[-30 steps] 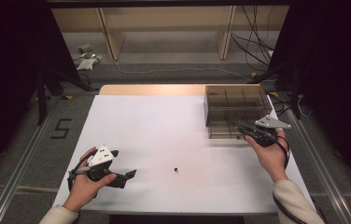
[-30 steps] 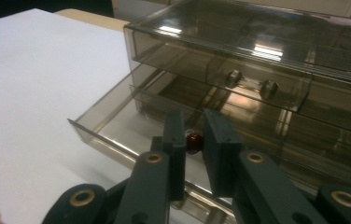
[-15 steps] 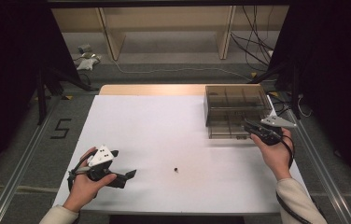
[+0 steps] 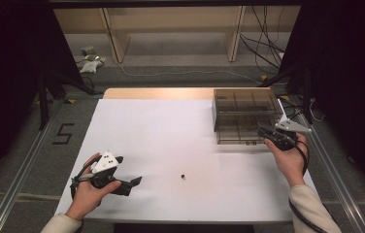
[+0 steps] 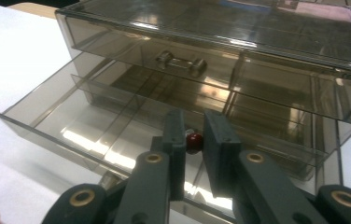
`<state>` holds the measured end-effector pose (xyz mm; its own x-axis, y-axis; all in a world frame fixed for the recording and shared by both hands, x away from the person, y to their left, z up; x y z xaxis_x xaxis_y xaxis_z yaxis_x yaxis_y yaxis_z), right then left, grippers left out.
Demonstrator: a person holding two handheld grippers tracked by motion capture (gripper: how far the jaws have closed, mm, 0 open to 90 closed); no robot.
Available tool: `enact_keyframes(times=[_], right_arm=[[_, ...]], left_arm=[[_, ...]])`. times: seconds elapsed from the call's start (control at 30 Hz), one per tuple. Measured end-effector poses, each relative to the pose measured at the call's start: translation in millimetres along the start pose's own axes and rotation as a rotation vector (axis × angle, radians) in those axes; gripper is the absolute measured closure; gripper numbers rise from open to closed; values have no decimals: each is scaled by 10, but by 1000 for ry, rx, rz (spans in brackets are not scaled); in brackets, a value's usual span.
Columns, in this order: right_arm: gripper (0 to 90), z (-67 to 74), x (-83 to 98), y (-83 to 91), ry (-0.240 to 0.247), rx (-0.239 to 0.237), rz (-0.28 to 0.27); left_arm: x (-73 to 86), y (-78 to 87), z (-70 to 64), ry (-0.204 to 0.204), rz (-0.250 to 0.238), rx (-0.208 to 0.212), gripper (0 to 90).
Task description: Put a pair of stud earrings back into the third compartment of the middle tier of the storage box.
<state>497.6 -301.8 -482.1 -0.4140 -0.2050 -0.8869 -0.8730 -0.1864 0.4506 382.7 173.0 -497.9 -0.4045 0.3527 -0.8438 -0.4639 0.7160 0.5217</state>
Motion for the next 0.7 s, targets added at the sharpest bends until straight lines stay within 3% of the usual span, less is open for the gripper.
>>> enact_keyframes(times=[0.7], right_arm=[[801, -156, 44, -17, -18, 49, 11]], left_arm=[[-1, -1, -3, 1, -1, 2, 0]])
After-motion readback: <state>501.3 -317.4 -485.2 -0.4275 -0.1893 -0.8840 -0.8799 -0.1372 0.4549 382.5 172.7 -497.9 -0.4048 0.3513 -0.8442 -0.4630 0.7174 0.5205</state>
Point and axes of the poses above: each handheld gripper's, and its own axes: y roughly backward along the jaws, x roughly out of its underside, z roughly to its left, the point moved 7 cm from there along -y, roughly forward along the jaws, and after that the axes turned 10 degrees about x, right-handed, at the moved point
